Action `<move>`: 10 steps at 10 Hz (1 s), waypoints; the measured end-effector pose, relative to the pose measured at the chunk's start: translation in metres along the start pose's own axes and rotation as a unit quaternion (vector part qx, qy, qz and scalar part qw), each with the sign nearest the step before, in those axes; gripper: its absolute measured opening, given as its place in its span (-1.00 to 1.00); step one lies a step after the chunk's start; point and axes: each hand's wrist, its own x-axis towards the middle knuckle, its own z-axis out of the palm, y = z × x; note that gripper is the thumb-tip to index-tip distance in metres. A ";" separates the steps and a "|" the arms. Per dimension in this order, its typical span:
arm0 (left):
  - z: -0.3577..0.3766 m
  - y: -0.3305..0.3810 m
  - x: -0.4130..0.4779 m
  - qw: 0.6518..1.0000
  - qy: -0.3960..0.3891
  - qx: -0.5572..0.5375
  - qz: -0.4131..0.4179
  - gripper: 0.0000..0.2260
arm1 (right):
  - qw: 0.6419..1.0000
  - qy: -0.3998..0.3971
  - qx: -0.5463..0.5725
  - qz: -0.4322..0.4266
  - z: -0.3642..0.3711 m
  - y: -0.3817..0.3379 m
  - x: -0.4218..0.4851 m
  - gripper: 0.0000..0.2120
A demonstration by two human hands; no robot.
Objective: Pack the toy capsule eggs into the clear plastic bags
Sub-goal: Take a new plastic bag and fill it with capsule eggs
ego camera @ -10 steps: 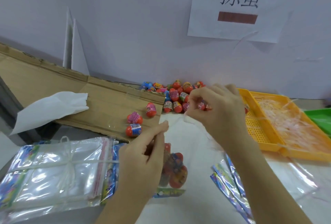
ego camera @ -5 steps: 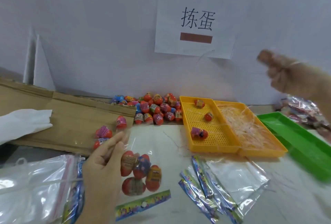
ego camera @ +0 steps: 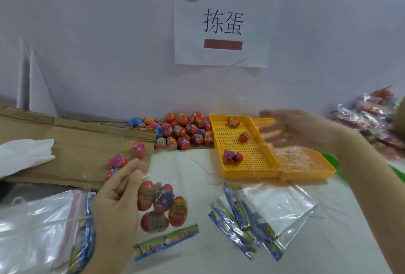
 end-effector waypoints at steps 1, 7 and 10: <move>0.000 0.003 0.000 1.000 -0.001 0.010 -0.002 -0.85 | 0.999 -0.013 -0.037 0.016 0.038 0.009 0.033 -0.47; 0.005 0.013 -0.006 1.000 -0.024 -0.007 -0.012 -0.68 | 0.967 0.249 -0.035 0.043 0.170 0.086 0.099 -0.62; 0.004 0.005 0.000 0.987 -0.084 -0.080 -0.109 -0.85 | 0.935 0.343 0.094 0.005 0.170 0.098 0.099 -0.84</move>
